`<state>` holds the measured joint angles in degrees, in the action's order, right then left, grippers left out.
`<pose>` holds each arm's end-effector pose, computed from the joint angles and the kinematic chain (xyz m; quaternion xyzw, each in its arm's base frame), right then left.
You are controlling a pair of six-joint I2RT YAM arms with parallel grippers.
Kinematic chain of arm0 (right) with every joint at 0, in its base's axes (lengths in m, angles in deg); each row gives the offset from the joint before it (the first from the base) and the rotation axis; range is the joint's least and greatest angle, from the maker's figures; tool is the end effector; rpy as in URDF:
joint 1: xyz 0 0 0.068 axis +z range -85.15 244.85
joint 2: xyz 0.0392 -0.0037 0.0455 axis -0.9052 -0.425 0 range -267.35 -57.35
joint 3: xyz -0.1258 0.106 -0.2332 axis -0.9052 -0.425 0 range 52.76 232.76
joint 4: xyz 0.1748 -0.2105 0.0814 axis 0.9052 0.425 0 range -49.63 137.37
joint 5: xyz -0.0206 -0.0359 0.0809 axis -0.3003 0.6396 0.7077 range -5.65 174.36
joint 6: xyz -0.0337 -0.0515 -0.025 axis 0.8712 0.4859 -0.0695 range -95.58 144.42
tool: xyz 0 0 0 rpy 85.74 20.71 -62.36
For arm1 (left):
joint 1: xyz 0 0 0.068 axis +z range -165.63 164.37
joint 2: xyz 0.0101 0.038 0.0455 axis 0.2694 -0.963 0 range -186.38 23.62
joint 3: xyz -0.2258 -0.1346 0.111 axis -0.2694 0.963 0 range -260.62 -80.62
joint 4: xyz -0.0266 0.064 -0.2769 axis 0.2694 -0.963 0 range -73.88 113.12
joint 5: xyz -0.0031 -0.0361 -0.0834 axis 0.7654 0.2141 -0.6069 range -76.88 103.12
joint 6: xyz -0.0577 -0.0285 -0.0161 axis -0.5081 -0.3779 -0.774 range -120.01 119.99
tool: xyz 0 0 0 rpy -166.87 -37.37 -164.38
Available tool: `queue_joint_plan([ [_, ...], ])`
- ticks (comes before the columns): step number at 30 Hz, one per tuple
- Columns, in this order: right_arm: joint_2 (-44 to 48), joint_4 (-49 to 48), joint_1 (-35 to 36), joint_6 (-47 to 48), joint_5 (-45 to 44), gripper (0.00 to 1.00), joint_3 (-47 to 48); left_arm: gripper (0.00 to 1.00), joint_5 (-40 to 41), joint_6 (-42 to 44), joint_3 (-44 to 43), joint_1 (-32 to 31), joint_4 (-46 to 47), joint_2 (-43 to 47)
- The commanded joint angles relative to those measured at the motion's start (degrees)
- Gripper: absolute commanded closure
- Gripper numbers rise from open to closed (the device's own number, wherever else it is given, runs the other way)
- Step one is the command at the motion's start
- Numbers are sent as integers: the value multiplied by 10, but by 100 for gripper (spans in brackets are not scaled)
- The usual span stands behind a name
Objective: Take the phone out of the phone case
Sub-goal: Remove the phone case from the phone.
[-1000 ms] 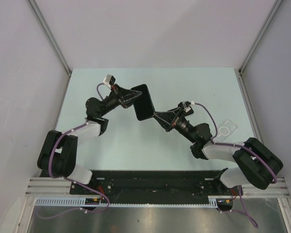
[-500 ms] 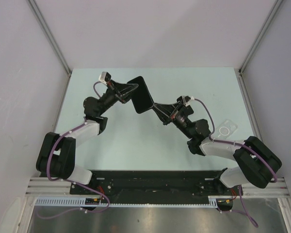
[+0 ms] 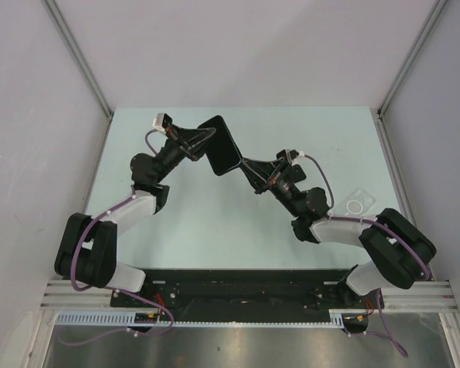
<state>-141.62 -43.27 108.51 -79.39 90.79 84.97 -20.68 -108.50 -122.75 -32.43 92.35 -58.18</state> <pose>0.2228 0.2207 0.2787 0.2018 0.4462 0.8442 0.2178 0.3068 -0.1232 0.3192 -0.1706 0.5157 -0.8015 0.2499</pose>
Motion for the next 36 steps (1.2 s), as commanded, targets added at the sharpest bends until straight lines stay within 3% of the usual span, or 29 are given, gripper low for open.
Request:
queue_joint_plan([
  [1,-46,-85,6,-4,-31,100,15,100,-2,-66,-27,-44,287,60],
  [16,-85,-60,-1,45,10,100,14,100,0,-82,-42,-48,281,64],
  [19,-58,92,-9,76,51,100,24,100,-6,-77,-28,-50,270,63],
  [20,-44,244,-9,128,67,100,36,100,-8,-77,-26,-50,268,62],
  [23,3,481,-11,233,45,100,96,100,-17,-69,-24,-52,262,60],
  [29,-7,558,-34,279,79,78,134,100,-37,-68,-43,-61,254,38],
  [36,-41,597,-41,321,101,78,158,100,-46,-64,-54,-75,249,27],
])
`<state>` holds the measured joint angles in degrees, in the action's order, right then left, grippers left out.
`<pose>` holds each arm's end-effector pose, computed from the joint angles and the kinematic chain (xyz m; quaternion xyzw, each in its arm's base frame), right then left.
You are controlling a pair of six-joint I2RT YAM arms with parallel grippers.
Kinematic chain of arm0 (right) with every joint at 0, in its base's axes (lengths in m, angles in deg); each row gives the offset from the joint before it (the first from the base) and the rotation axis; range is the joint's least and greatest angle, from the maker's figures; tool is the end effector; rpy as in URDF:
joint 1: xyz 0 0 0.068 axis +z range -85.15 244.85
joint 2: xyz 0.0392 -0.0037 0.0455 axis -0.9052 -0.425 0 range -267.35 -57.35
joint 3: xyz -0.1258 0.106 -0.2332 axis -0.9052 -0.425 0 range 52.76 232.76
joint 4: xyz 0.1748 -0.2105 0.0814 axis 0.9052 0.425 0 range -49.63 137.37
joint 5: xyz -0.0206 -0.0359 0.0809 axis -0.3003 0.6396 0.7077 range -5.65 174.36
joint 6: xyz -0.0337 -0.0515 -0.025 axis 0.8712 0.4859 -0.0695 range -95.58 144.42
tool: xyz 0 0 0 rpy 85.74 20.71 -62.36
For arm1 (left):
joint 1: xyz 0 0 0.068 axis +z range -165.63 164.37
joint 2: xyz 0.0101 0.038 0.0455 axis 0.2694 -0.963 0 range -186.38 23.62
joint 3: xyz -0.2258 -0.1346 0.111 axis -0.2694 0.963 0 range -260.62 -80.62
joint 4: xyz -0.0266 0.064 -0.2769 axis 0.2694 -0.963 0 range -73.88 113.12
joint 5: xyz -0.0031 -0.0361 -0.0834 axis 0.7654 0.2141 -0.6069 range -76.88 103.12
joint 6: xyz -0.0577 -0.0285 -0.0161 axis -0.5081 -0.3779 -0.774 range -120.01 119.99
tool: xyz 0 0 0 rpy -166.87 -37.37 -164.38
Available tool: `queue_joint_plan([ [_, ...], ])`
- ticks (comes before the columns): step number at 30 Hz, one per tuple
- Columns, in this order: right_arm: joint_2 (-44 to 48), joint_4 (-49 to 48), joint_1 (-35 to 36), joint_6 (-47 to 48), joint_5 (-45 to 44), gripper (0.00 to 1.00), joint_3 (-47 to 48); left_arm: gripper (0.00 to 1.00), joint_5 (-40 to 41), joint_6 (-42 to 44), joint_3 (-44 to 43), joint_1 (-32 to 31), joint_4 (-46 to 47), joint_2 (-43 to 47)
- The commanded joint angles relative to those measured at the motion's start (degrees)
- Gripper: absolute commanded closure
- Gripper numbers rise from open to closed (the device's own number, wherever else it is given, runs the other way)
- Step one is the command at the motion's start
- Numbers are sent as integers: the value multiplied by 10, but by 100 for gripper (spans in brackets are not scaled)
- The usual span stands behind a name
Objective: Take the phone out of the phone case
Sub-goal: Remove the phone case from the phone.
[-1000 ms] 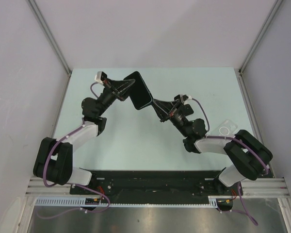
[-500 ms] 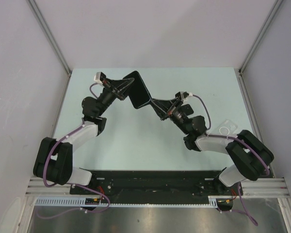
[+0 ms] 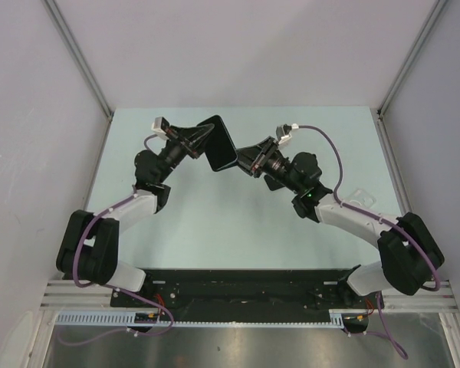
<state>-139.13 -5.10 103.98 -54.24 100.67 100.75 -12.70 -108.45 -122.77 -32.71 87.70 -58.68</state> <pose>0.2703 0.2389 0.3122 0.1079 0.6255 0.7035 0.3198 0.3171 -0.1214 0.3096 -0.2464 0.5032 -0.7839 0.2674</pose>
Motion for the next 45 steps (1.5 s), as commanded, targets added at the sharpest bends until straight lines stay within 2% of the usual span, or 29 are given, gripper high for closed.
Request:
queue_joint_plan([
  [1,-69,204,3,71,13,76,2,100,-126,-61,-55,-74,291,31],
  [6,-111,108,2,52,79,68,9,100,-129,-51,-55,-93,283,19],
  [9,-152,-7,2,4,136,67,8,100,-130,-46,-52,-102,283,7],
  [10,-161,-63,4,-10,157,70,7,100,-130,-45,-51,-103,283,5],
  [12,-188,-113,4,-50,170,76,7,100,-130,-42,-49,-105,283,-1],
  [14,-201,-169,6,-80,180,89,7,100,-135,-41,-47,-106,283,-5],
  [15,-206,-184,7,-88,182,100,6,100,-136,-39,-43,-106,284,-6],
  [19,-218,-222,0,-108,180,100,-8,100,-144,-32,-32,-106,286,-10],
  [22,-198,-190,-6,-91,159,100,-29,98,-163,-24,-30,-103,285,-16],
  [24,-182,-160,-14,-57,137,100,-54,78,-170,-14,-20,-95,285,-20],
  [25,-167,-103,-15,-38,126,100,-60,69,-172,-12,-14,-91,284,-19],
  [26,-136,-62,-15,-16,114,100,-63,51,-172,-8,-7,-87,282,-19],
  [28,-96,67,-13,54,60,100,-63,41,-177,10,7,-81,268,-22],
  [29,-61,98,-13,72,44,100,-63,33,-180,18,10,-79,258,-22],
  [31,-32,175,-16,104,4,100,-63,27,-186,49,18,-76,220,-22],
  [33,10,222,-19,123,-40,100,-63,16,-197,87,22,-74,159,-19],
  [34,24,261,-20,132,-53,100,-63,0,-200,101,22,-74,138,-16],
  [41,91,360,-27,186,-128,100,-63,0,-202,231,15,-58,-64,38],
  [43,105,384,-27,196,-147,100,-62,0,-191,302,3,-54,-179,64],
  [44,108,391,-27,199,-154,100,-62,0,-181,329,-3,-51,-275,74],
  [45,114,403,-26,203,-163,100,-62,0,-171,387,-18,-49,-324,92],
])
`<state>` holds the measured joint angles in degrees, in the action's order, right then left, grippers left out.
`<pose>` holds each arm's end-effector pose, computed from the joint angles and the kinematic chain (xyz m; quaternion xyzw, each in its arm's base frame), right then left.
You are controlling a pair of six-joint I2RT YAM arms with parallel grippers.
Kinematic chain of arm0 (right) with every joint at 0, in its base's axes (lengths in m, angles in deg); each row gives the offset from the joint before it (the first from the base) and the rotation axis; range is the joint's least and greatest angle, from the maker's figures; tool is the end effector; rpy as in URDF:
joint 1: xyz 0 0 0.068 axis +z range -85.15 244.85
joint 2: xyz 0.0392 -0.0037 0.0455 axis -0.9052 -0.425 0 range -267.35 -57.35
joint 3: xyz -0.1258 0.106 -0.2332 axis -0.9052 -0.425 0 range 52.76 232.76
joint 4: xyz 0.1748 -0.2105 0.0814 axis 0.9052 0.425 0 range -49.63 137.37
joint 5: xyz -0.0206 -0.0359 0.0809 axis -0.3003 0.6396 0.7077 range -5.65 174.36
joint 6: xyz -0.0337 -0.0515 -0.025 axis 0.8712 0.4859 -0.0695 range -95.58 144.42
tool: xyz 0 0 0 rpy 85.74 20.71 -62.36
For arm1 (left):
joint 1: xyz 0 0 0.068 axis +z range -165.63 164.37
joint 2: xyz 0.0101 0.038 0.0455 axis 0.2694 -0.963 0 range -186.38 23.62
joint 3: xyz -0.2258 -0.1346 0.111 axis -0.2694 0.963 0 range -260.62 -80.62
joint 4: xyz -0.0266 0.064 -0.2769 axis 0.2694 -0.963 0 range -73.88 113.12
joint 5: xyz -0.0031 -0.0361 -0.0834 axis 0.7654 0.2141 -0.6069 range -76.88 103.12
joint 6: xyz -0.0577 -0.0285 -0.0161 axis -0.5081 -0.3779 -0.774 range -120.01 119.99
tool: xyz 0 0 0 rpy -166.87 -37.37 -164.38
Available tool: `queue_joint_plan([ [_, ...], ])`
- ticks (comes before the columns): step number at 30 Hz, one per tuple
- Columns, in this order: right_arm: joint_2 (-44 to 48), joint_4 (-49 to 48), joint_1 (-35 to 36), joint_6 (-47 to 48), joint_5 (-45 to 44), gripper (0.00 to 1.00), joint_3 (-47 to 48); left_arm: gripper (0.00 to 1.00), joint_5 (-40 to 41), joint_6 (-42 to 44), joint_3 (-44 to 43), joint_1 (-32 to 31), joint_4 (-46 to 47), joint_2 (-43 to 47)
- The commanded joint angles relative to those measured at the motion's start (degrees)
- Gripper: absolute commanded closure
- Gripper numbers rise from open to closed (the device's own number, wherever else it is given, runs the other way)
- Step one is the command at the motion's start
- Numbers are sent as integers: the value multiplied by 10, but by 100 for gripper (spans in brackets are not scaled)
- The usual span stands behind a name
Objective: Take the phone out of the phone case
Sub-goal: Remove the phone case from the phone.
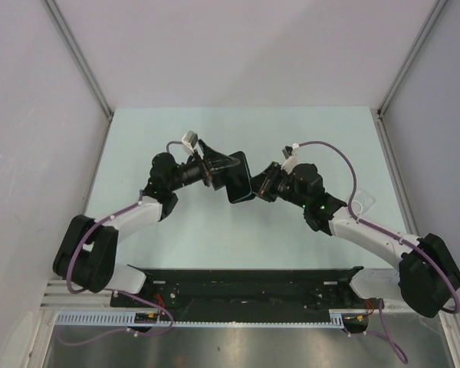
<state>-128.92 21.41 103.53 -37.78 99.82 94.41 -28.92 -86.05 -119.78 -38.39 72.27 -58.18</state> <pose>0.2404 0.2104 0.2695 0.0720 0.7658 0.5522 0.3216 0.2929 -0.1611 0.2614 -0.0982 0.6696 -0.7053 0.2111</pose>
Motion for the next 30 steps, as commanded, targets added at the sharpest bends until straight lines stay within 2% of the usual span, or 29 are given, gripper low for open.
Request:
queue_joint_plan([
  [1,19,142,-23,41,-155,100,0,0,19,188,-56,8,-215,95],
  [2,21,146,-22,42,-169,100,0,0,34,229,-62,8,-282,102],
  [5,26,155,-23,47,-177,100,0,0,67,269,-79,9,-343,117],
  [11,21,178,-13,67,-201,100,5,0,72,277,-73,8,-358,108],
  [13,15,239,13,87,-257,100,34,0,90,296,-72,4,-380,104],
  [14,10,262,26,110,-282,100,52,0,106,332,-82,0,-435,98],
  [16,-16,324,53,128,-336,100,93,0,154,358,-85,-9,-475,90],
  [20,-56,359,80,150,-382,100,111,0,151,365,-52,-14,-473,73],
  [27,-108,374,99,159,-384,100,117,0,201,402,-7,-38,-488,62],
  [30,-131,379,99,164,-374,100,127,0,195,424,-7,-68,-487,38],
])
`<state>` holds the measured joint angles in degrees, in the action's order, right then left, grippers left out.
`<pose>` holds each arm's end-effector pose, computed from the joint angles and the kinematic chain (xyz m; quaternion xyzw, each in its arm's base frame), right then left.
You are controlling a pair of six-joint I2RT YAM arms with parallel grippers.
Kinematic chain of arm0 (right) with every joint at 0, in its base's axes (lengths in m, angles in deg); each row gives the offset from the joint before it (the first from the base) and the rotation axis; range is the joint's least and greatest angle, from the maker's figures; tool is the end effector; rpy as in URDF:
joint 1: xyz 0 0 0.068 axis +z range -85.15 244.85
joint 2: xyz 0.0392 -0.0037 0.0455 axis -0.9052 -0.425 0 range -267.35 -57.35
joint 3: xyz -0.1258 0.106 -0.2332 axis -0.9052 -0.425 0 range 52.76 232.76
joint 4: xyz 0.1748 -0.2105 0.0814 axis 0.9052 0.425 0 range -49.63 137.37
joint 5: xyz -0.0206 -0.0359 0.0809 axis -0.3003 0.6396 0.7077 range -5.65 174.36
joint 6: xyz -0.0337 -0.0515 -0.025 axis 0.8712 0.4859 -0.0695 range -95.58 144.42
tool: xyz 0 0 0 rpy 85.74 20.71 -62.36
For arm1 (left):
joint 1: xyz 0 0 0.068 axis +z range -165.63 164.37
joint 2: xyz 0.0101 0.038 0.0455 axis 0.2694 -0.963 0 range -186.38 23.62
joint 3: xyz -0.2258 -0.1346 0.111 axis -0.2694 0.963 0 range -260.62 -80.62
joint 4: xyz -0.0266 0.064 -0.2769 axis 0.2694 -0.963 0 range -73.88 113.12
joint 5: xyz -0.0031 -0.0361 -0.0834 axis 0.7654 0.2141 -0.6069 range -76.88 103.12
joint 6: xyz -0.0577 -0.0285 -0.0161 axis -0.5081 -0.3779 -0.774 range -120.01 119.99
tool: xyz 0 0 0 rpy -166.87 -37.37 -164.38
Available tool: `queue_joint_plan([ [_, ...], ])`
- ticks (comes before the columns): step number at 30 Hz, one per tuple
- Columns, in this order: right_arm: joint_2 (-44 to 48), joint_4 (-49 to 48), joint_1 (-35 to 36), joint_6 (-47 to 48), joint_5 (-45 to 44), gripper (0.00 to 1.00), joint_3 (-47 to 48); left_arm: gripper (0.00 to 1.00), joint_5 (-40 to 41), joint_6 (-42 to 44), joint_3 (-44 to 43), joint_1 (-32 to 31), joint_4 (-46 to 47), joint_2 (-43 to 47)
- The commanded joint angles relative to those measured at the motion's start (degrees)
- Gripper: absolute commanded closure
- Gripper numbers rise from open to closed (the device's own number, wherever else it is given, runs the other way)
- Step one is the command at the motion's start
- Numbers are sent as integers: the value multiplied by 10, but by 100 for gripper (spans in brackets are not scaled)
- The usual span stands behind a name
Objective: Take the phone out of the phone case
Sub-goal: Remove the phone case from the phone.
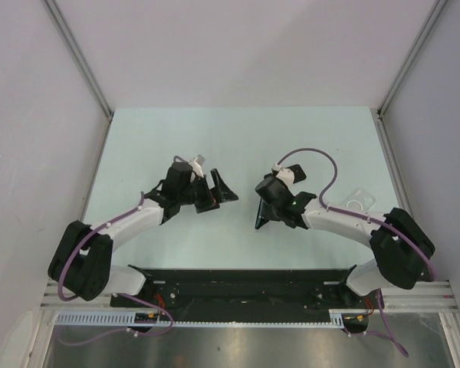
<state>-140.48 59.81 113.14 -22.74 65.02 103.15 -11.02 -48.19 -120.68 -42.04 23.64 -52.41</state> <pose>0.2277 0.2292 0.1949 0.0452 0.9331 0.1295 0.3325 0.2651 -0.1557 0.2012 -0.0700 0.8717 -0.4194 0.2438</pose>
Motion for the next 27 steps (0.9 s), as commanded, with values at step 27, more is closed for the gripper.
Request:
queue_joint_plan([
  [27,-70,84,-43,-7,87,100,136,9,364,241,59,-306,178,61],
])
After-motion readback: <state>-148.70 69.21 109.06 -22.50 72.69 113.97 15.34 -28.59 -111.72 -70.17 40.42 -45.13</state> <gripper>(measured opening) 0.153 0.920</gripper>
